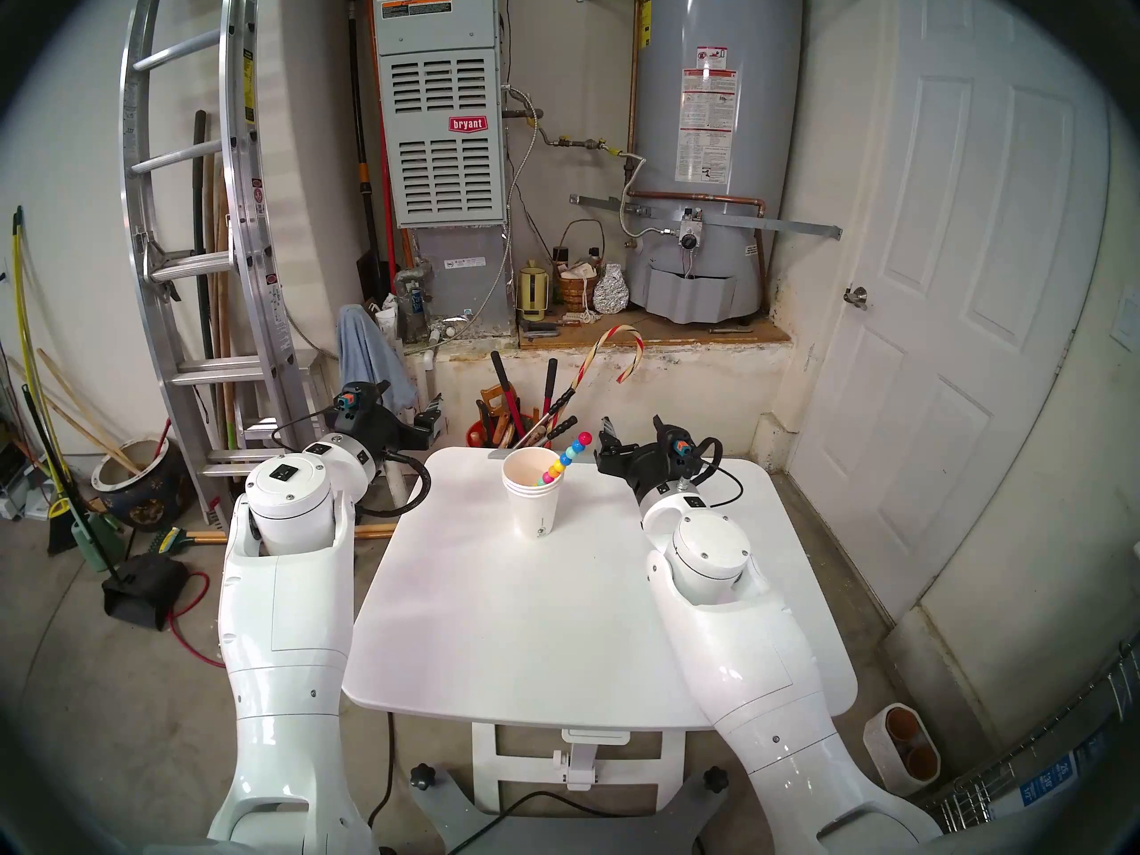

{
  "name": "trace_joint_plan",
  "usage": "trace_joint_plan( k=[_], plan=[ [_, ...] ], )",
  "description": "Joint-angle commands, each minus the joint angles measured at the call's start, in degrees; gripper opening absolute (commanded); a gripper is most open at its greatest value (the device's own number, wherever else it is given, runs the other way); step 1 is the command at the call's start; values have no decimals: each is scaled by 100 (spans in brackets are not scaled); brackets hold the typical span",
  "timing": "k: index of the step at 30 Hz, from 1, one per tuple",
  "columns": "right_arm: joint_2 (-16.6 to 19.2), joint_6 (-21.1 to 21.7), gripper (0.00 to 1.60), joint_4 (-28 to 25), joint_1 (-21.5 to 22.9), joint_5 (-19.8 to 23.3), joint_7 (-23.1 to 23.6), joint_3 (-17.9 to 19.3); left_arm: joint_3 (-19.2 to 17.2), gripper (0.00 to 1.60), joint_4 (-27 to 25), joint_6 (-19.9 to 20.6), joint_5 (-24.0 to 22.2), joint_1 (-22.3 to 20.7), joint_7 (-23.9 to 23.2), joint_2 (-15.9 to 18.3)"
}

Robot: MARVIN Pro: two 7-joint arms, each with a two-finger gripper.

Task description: Switch the marker to another color

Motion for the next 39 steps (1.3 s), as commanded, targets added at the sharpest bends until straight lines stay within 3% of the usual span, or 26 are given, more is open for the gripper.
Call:
trace_joint_plan(
  k=[1, 21, 32, 39],
  plan=[
    [-153, -109, 160, -23, 246, -34, 0, -108, 19, 160, -104, -55, 7, -66, 31, -13],
    [-151, -65, 160, 112, 248, -152, -63, -107, 35, 160, -91, -47, -10, -55, 73, -1],
    [183, 211, 160, -477, -186, -194, -9, 2, -13, 160, -92, -61, -82, -7, 52, 24],
    [458, 332, 160, -839, -459, -5, 522, 35, -60, 160, -25, -94, -113, -2, 36, 36]
  ],
)
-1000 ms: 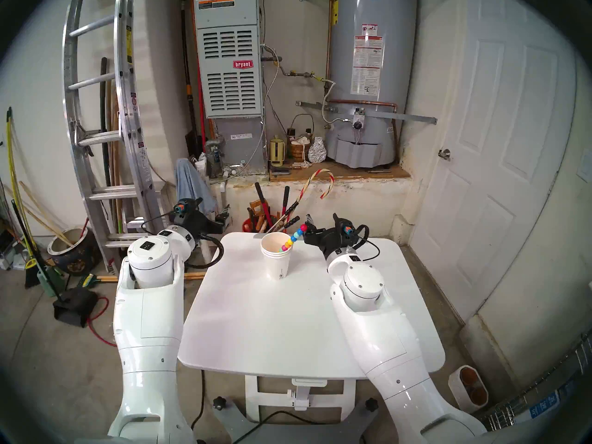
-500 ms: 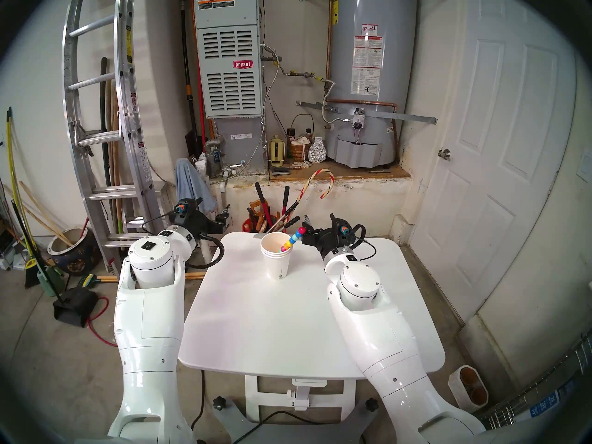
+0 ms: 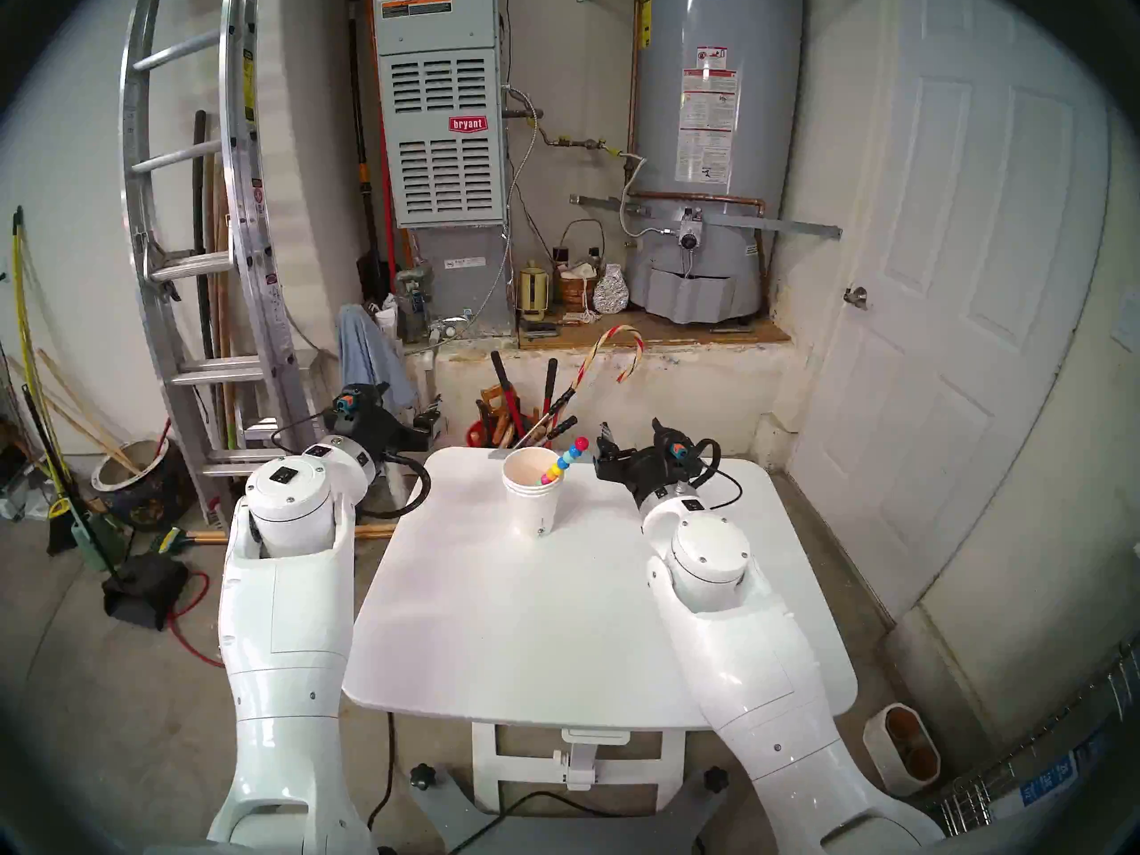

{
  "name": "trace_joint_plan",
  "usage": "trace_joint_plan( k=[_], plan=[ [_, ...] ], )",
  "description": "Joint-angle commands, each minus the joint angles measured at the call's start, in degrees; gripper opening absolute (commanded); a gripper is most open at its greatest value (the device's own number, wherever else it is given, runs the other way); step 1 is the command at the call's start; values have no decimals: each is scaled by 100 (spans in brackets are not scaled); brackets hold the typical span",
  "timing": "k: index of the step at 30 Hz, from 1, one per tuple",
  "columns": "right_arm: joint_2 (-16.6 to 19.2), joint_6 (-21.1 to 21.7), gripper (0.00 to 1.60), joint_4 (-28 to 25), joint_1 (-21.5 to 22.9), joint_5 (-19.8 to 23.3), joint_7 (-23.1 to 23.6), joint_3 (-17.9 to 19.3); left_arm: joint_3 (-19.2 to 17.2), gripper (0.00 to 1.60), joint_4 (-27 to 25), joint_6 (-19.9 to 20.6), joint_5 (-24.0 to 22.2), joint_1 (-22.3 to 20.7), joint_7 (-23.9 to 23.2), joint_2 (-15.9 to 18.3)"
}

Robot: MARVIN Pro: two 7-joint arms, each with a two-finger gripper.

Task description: Switch the marker to another color

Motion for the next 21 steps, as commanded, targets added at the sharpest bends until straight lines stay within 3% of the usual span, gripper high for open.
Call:
trace_joint_plan(
  k=[1, 9, 21],
  plan=[
    [252, 9, 160, -491, -183, 244, 516, 9, -36, 160, -54, -70, -48, -39, -32, 19],
    [479, 158, 160, -649, -248, 444, 1212, -54, -72, 160, -140, -62, -53, 18, -68, 9],
    [563, 157, 160, -875, -404, 534, 1476, -37, -36, 160, -240, -35, -16, 64, -81, -16]
  ],
)
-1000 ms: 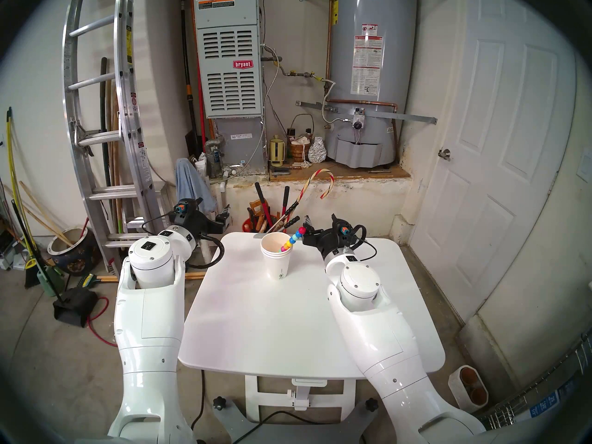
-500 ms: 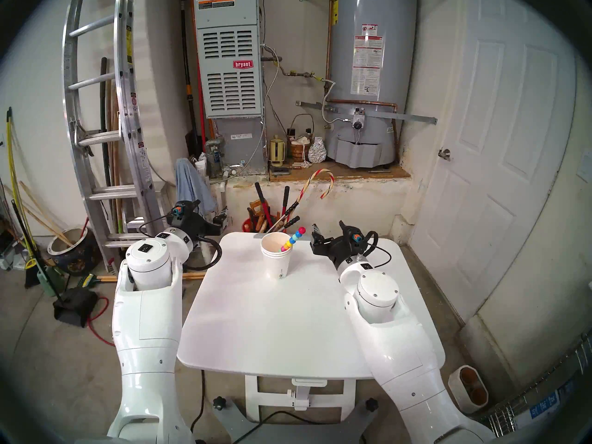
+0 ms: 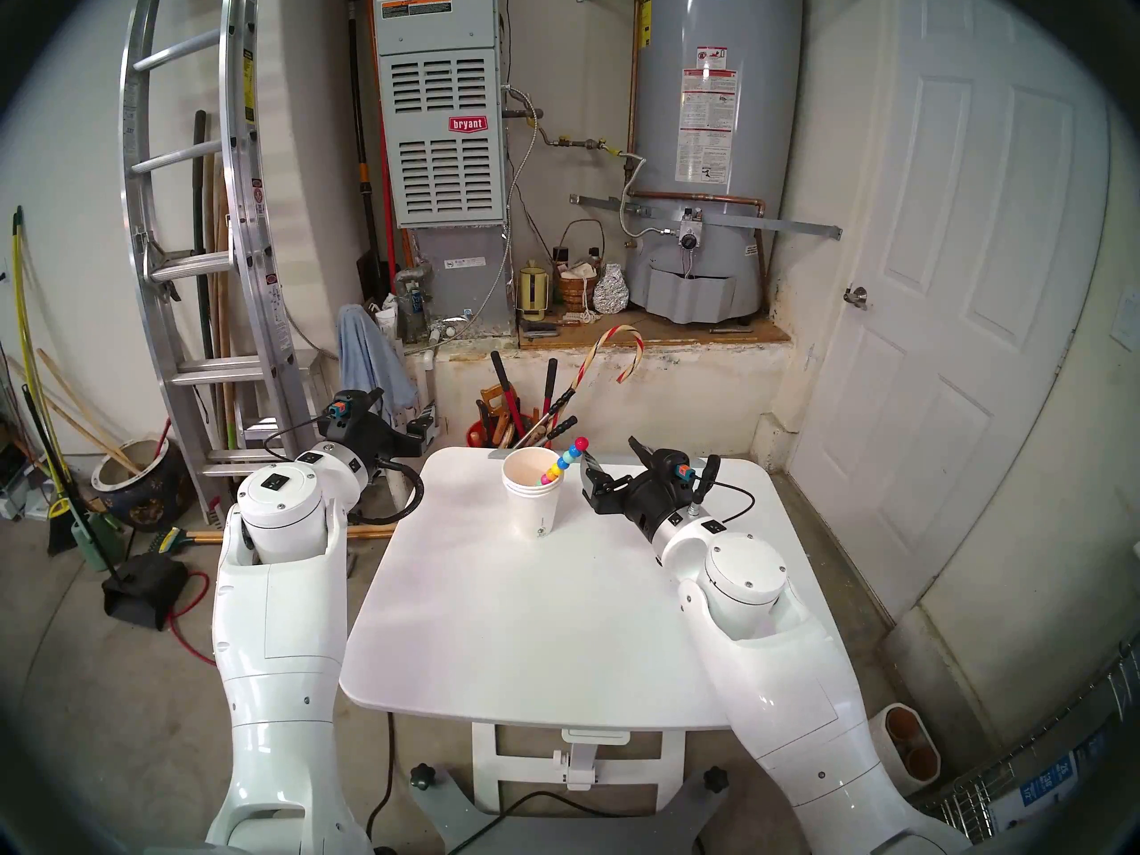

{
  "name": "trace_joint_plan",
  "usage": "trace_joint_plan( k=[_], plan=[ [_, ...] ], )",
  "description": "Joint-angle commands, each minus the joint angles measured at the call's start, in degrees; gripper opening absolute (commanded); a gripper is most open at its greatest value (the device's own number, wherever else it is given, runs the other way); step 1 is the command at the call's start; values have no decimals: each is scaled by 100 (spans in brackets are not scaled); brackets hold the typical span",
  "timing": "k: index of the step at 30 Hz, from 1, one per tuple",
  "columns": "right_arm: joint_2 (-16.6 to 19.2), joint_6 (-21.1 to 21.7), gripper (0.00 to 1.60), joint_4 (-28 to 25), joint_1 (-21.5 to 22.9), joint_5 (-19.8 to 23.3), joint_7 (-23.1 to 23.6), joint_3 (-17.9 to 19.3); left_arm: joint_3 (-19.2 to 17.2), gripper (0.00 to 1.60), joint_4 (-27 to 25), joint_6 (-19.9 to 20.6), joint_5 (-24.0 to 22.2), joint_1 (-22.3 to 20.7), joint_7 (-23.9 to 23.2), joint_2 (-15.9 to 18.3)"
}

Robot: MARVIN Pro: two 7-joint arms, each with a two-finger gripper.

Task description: Switch the marker to another color

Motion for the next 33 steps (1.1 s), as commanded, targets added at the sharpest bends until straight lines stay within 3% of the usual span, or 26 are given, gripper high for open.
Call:
trace_joint_plan(
  k=[1, 14, 33],
  plan=[
    [49, -40, 160, -331, -7, 94, 159, 10, 55, 160, -208, -15, 22, -17, 19, -25],
    [229, 200, 160, -585, -263, 56, 253, -75, 135, 160, -355, 23, 19, 57, 41, -34],
    [221, 216, 160, -781, -370, 78, 301, -176, 162, 160, -422, 37, -9, 120, 69, -18]
  ],
)
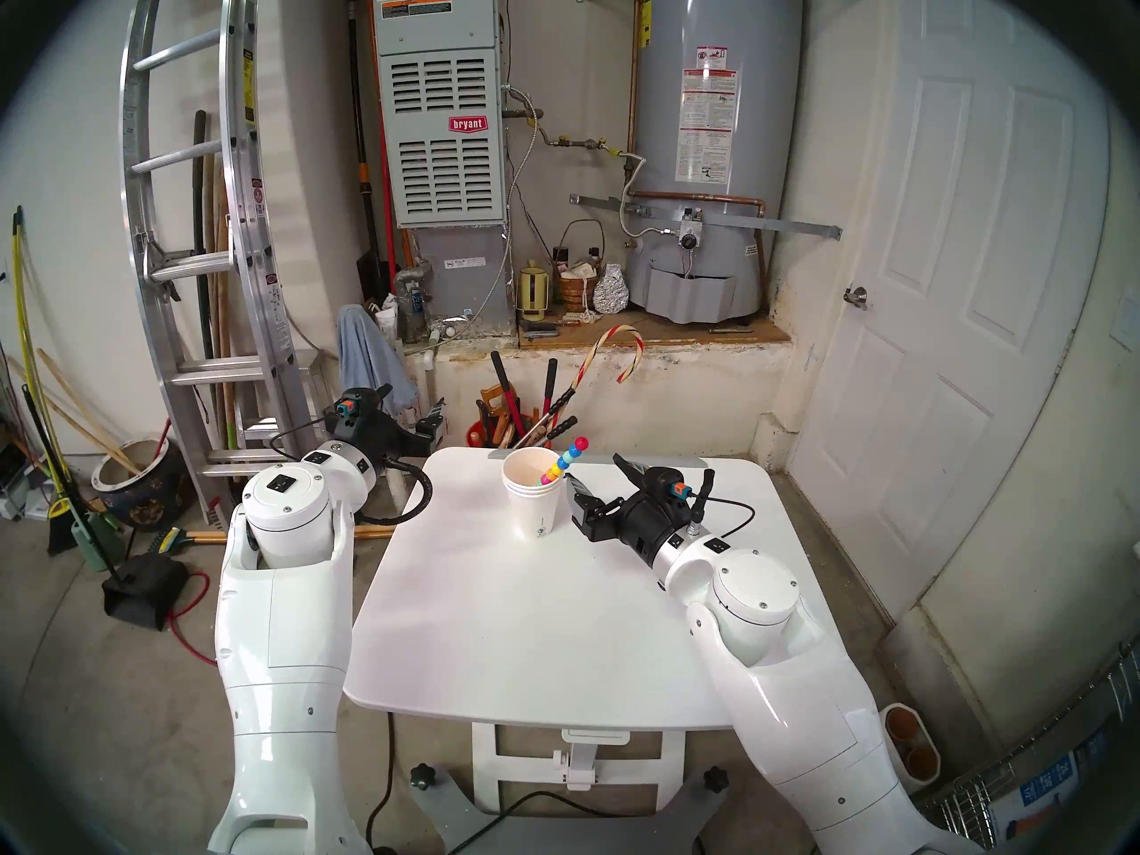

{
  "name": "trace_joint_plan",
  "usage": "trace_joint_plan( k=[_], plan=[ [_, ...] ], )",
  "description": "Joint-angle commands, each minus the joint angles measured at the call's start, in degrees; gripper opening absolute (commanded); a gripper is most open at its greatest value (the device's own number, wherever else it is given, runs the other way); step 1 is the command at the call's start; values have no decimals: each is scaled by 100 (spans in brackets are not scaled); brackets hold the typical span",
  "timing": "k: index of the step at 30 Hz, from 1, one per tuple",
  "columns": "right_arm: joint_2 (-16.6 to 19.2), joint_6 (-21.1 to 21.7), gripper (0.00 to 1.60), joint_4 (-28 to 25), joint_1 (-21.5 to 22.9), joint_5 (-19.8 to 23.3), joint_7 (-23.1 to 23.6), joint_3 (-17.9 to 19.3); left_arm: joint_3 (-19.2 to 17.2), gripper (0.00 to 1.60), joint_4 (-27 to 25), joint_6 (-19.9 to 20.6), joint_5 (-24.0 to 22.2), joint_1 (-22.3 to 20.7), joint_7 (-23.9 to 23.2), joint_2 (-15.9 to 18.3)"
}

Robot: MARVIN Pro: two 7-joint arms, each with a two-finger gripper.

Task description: Switch the marker to another color

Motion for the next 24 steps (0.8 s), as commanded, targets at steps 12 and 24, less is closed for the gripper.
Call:
trace_joint_plan(
  k=[12, 24],
  plan=[
    [-112, -172, 160, -207, 41, -25, -38, -61, -17, 160, -186, 22, -17, -11, 22, 11],
    [-253, -331, 160, -51, 159, 17, -111, -85, -39, 160, -271, 56, -25, 38, 23, 19]
  ],
)
